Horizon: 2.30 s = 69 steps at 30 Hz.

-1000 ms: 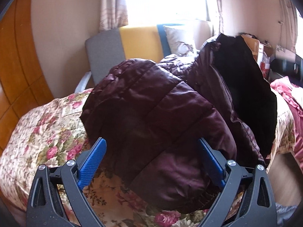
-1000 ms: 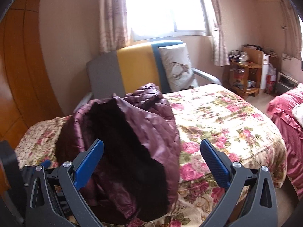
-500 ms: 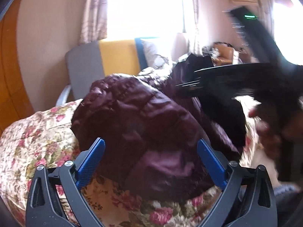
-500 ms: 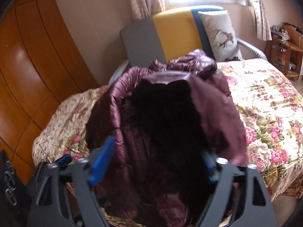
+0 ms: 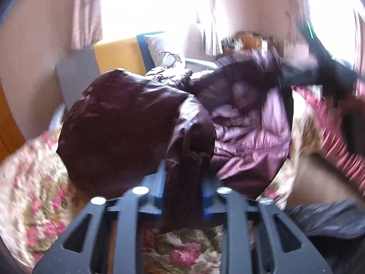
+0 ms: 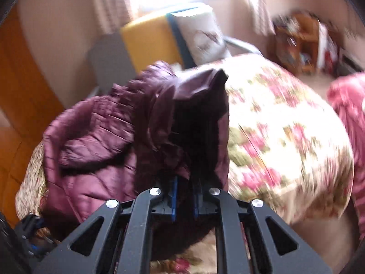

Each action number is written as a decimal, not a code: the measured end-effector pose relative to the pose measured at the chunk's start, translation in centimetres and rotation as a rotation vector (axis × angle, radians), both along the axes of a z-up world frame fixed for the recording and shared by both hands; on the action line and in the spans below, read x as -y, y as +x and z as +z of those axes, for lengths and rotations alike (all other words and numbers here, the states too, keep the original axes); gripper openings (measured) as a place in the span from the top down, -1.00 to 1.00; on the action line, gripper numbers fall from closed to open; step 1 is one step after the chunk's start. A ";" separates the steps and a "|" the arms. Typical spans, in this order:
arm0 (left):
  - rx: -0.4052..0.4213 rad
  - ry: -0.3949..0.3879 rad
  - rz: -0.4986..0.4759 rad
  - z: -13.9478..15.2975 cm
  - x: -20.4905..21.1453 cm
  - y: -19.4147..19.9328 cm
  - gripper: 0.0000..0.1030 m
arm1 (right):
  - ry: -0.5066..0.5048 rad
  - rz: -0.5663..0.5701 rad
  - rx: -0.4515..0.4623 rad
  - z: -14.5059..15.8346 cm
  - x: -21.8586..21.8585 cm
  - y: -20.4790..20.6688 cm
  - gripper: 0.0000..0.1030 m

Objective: Fold large clothes

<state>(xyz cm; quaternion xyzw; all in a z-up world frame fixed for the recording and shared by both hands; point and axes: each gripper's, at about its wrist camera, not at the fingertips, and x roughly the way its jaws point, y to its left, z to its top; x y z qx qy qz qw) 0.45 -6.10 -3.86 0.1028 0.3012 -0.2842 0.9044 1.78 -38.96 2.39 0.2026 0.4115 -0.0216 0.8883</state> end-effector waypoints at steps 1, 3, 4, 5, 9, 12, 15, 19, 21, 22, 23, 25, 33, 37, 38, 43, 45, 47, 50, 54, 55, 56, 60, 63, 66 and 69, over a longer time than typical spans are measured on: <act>-0.040 -0.074 0.007 0.8 -1.5 0.5 0.62 | 0.021 -0.004 -0.012 -0.4 0.7 -0.5 0.75; -0.077 -0.202 0.049 2.4 -4.5 1.6 0.63 | 0.033 -0.009 -0.017 -0.6 1.1 -1.4 0.50; -0.091 -0.266 0.078 3.3 -6.4 2.2 0.63 | 0.033 -0.011 -0.012 -0.2 1.5 -2.1 0.22; -0.095 -0.326 0.114 4.1 -8.3 2.6 0.63 | 0.033 -0.016 -0.006 0.2 1.9 -2.8 -0.12; -0.060 -0.487 0.285 7.1 -15.7 4.4 0.65 | -0.095 -0.026 0.024 2.8 2.7 -4.9 -0.24; -0.023 -0.556 0.461 8.4 -21.7 5.9 0.68 | -0.240 -0.038 0.067 6.2 2.7 -6.3 -0.44; -0.011 -0.569 0.690 8.7 -27.8 8.0 0.70 | -0.342 -0.022 0.129 9.9 2.4 -7.4 -0.51; -0.047 -0.638 1.002 7.4 -34.9 9.3 0.52 | -0.294 0.133 0.215 11.6 -2.5 -4.3 -0.63; -0.039 -0.663 1.047 7.4 -36.3 8.9 0.34 | -0.210 0.284 0.217 10.4 -7.4 -0.6 -0.63; -0.030 -0.658 1.065 7.4 -36.6 8.3 0.24 | -0.192 0.346 0.207 9.6 -9.8 1.0 -0.63; -0.027 -0.651 1.063 7.4 -36.6 7.8 0.11 | -0.180 0.417 0.194 8.7 -12.3 2.5 -0.62; -0.017 -0.631 1.047 7.2 -36.4 7.2 -0.24 | -0.166 0.552 0.162 6.4 -17.5 5.8 -0.62; 0.083 -0.557 1.213 7.3 -40.1 2.9 -0.62 | -0.291 0.644 0.015 0.6 -24.3 14.8 0.48; 0.154 -0.590 1.311 9.2 -43.3 0.4 -0.62 | -0.308 0.502 0.162 6.8 -18.2 14.0 0.55; 0.169 -0.572 1.308 9.7 -43.3 0.2 -0.62 | -0.320 0.431 0.198 8.6 -15.4 13.9 0.56; 0.140 -0.563 0.994 10.4 -38.3 1.9 -0.73 | -0.355 0.004 0.250 14.1 0.3 14.0 0.57; 0.070 -0.560 0.818 9.1 -34.6 3.7 -0.73 | -0.336 -0.131 0.233 14.6 5.9 14.0 0.58; -0.021 -0.544 0.681 6.6 -30.7 5.8 -0.73 | -0.358 -0.289 0.188 14.1 12.1 14.2 0.58; -0.158 -0.574 0.515 3.1 -25.7 8.1 -0.73 | -0.341 -0.442 0.093 11.7 20.0 14.7 0.59; -0.308 -0.598 0.392 -1.6 -19.9 10.8 -0.73 | -0.251 -0.533 0.005 7.8 26.2 14.3 0.39; -0.326 -0.616 0.366 -2.3 -19.0 11.2 -0.73 | -0.210 -0.535 0.008 7.0 27.0 13.6 -0.22; -0.349 -0.649 0.337 -3.0 -18.2 11.7 -0.73 | -0.179 -0.535 0.017 6.4 27.2 12.9 -0.69; -0.395 -0.749 0.242 -3.8 -16.1 12.5 -0.73 | 0.034 -0.267 0.006 4.8 24.6 12.9 -0.88; -0.413 -0.777 0.192 -3.8 -15.0 13.2 -0.74 | 0.183 0.075 -0.083 3.1 19.7 14.1 -0.96; -0.437 -0.778 0.162 -3.4 -14.7 13.6 -0.49 | 0.207 0.336 -0.205 0.8 14.0 14.8 -0.96; -0.437 -0.793 0.127 -2.5 -15.7 14.3 0.16 | 0.180 0.488 -0.359 -3.1 10.2 14.9 -0.96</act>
